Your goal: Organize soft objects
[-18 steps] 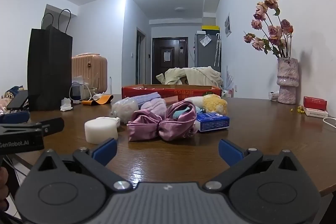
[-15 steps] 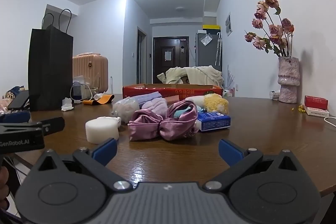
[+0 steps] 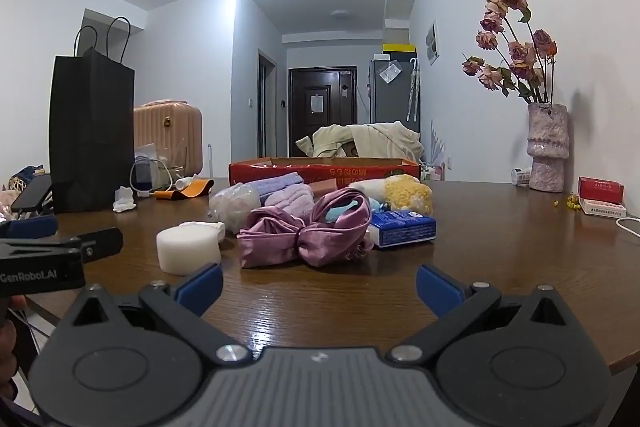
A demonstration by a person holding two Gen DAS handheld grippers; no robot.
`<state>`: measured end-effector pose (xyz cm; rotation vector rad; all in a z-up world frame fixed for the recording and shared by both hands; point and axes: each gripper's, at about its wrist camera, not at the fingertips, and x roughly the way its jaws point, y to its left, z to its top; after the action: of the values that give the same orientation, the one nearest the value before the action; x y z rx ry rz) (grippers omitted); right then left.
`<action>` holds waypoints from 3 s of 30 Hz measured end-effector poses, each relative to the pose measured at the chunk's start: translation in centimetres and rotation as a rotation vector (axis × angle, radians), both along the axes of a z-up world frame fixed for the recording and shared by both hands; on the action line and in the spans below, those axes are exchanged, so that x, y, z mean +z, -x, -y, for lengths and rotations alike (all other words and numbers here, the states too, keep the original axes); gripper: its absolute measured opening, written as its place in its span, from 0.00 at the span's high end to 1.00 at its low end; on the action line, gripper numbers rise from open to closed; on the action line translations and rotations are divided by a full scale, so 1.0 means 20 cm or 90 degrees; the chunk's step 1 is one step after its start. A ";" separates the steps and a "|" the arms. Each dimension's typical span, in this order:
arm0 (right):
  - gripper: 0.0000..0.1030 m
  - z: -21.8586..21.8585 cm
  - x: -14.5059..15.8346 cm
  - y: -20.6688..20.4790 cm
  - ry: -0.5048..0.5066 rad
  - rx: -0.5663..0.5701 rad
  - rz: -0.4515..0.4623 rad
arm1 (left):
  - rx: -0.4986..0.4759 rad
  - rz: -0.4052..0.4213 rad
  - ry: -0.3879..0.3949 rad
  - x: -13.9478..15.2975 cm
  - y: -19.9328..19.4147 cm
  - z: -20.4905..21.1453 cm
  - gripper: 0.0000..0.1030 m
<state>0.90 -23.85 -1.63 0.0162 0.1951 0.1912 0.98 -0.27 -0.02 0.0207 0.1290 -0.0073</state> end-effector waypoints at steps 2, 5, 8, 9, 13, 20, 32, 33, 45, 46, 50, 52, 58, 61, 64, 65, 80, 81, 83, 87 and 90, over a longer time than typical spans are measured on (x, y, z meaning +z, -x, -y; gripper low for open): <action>0.00 0.00 0.00 0.00 -0.002 -0.001 0.000 | -0.001 0.002 -0.001 0.00 0.00 0.00 0.00; 0.00 0.00 0.00 0.00 -0.003 0.000 0.001 | 0.000 0.002 0.000 0.00 0.00 0.00 0.00; 0.00 0.01 0.00 0.00 -0.005 0.001 0.001 | -0.001 0.003 0.000 0.00 0.00 0.00 0.00; 0.00 0.01 0.00 0.00 -0.006 0.000 0.001 | -0.001 0.003 0.000 0.00 0.00 0.00 0.00; 0.00 0.02 -0.01 -0.01 -0.012 -0.006 -0.004 | 0.000 0.004 0.001 0.00 0.01 0.00 0.00; 0.00 0.02 -0.01 -0.01 -0.012 -0.006 -0.004 | -0.001 0.004 0.000 0.00 0.01 0.00 0.00; 0.00 0.03 -0.01 -0.01 -0.014 -0.010 -0.009 | -0.002 0.003 -0.001 0.00 0.01 0.00 0.00; 0.00 0.03 -0.01 -0.01 -0.014 -0.010 -0.009 | -0.002 0.003 0.000 0.00 0.01 0.00 0.00; 0.00 0.03 -0.01 -0.02 -0.014 -0.010 -0.010 | -0.002 0.003 -0.001 0.00 0.01 0.00 0.00; 0.00 0.03 -0.01 -0.02 -0.014 -0.010 -0.010 | -0.002 0.003 -0.001 0.00 0.01 0.00 0.00; 0.00 0.03 -0.01 -0.01 -0.014 -0.010 -0.010 | -0.002 0.003 -0.001 0.00 0.01 0.00 0.00; 0.00 0.03 -0.01 -0.02 -0.014 -0.010 -0.010 | -0.002 0.003 -0.001 0.00 0.01 0.00 0.00; 0.00 0.04 -0.02 -0.01 -0.015 -0.010 -0.010 | -0.002 0.003 -0.001 0.00 0.01 0.00 0.00; 0.00 0.04 -0.02 -0.01 -0.015 -0.010 -0.011 | -0.002 0.004 -0.002 0.00 0.01 0.00 0.00; 0.00 0.04 -0.02 -0.02 -0.015 -0.010 -0.011 | -0.001 0.005 -0.002 0.00 0.01 0.00 0.00; 0.00 0.04 -0.02 -0.02 -0.015 -0.011 -0.011 | -0.001 0.005 -0.002 0.00 0.01 0.00 0.00; 0.00 0.04 -0.01 -0.02 -0.018 -0.015 -0.007 | -0.002 0.006 -0.003 0.00 0.00 0.00 0.00; 0.00 0.04 -0.02 -0.02 -0.018 -0.015 -0.008 | -0.004 0.006 -0.002 0.00 0.00 -0.01 0.00; 0.00 0.04 -0.01 -0.02 -0.018 -0.014 -0.006 | -0.004 0.004 -0.001 0.01 0.00 -0.01 0.00; 0.00 0.03 0.01 -0.01 -0.012 -0.014 0.013 | -0.021 -0.004 0.013 0.02 -0.02 -0.03 0.00; 0.00 0.03 0.03 -0.02 -0.017 -0.011 0.020 | -0.013 -0.006 0.007 0.03 -0.04 -0.03 0.00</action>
<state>1.24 -24.45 -1.08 0.0409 0.1618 0.1762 1.69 0.36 0.53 0.0103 0.1378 -0.0282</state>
